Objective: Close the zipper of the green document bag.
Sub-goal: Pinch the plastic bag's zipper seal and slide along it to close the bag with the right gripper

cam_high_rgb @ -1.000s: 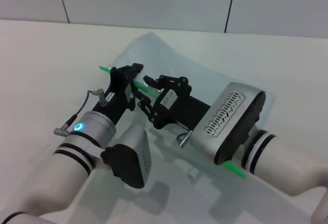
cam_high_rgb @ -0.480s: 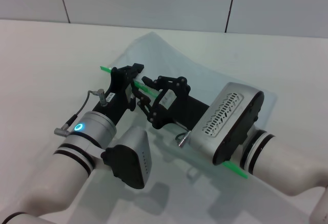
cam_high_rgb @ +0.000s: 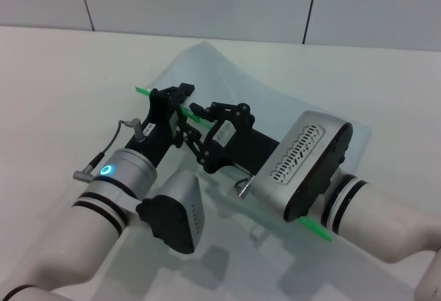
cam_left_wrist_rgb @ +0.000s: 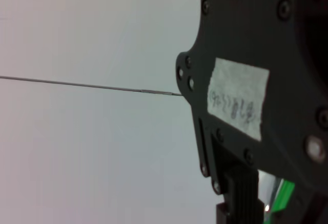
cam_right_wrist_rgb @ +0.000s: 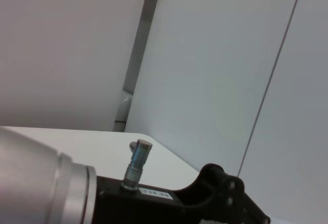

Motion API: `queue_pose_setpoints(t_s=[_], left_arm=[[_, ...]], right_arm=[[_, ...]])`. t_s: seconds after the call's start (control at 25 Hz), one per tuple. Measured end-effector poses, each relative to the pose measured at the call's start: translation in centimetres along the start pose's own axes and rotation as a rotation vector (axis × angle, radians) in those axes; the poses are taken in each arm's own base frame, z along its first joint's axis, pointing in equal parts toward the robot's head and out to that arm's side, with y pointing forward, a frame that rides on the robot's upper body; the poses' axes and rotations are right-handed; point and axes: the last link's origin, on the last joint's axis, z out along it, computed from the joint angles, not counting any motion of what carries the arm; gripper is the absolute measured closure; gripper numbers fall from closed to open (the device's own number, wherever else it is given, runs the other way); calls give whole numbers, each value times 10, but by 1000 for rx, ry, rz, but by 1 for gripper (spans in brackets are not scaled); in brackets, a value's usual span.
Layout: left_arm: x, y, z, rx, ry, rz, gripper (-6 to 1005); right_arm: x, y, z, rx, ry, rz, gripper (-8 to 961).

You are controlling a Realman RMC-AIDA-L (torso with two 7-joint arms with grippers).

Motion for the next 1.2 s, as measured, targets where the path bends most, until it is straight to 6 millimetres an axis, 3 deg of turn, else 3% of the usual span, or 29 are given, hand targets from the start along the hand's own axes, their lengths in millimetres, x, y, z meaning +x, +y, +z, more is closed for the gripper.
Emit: queue_pose_setpoints(t_s=[0.36,1.2], left_arm=[[2,0,0,3,14,10,944],[4,0,-1,6,26,17,944]], right_arm=[[1,-1,0,4,2,2,671],[2,-2,-1,16,5,14,821]])
